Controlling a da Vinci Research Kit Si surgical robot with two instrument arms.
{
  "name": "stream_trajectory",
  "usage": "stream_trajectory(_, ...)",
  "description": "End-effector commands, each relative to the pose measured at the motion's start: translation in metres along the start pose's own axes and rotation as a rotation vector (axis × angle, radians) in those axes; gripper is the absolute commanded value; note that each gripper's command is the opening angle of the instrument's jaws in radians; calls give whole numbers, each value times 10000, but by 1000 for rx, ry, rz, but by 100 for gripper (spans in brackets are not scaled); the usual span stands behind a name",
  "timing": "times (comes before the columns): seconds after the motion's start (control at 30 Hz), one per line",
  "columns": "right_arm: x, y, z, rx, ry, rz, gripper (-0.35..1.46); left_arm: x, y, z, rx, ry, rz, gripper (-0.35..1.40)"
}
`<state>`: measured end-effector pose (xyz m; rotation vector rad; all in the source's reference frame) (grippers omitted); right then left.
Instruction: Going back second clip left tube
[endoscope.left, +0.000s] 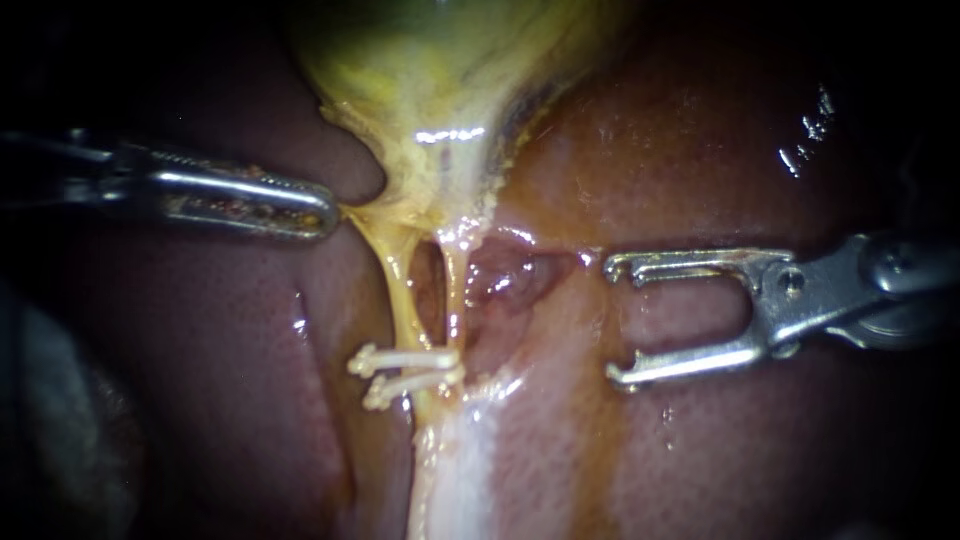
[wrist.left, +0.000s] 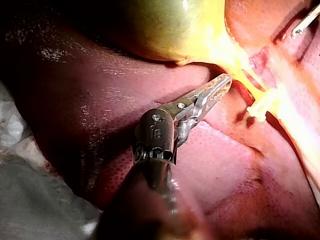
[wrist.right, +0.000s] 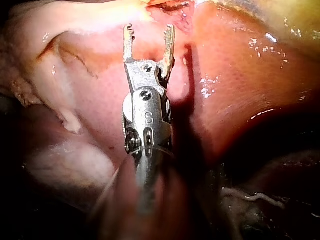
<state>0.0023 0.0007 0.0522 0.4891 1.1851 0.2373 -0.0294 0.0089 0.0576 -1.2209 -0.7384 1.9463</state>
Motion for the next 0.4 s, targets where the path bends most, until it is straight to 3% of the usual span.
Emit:
stream_trajectory(0.03,-1,0,-1,0,0,0,50,-1,0,1,1,-1,0,-35)
stream_trajectory(0.4,0,-1,-2,1,0,0,50,-1,-1,5,2,0,0,-35)
